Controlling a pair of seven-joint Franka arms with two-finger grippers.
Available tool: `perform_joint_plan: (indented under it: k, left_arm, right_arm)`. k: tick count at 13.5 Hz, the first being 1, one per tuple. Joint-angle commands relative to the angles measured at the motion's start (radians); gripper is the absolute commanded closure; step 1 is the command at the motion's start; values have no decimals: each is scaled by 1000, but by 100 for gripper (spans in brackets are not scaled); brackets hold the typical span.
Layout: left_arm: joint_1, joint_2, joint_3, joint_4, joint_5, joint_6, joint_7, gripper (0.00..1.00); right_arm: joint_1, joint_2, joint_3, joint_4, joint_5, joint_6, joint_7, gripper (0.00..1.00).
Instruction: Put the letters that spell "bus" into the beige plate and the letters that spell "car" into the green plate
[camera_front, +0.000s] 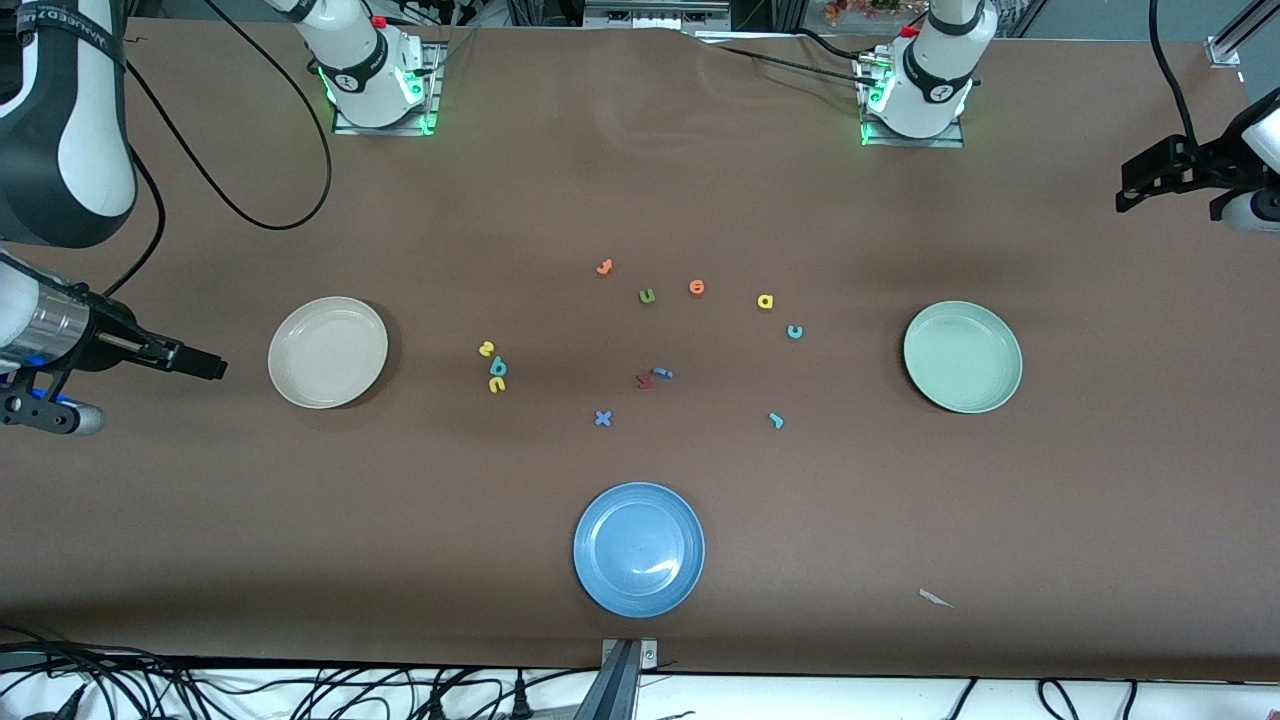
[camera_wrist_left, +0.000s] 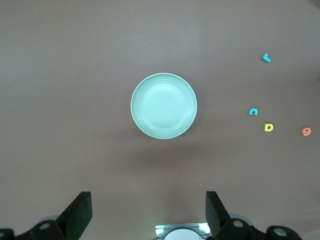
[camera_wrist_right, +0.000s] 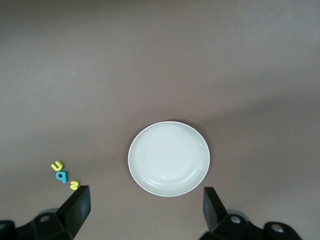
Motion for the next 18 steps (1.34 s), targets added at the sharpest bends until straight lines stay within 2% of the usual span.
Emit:
perform_joint_plan:
  k: [1, 18]
  left_arm:
    - [5, 15, 2, 33, -28, -15, -9, 0]
    - [16, 23, 0, 35, -31, -15, -38, 0]
  right_arm:
    - [-1, -33, 9, -37, -12, 14, 9, 0]
    - [-2, -30, 8, -37, -16, 18, -1, 0]
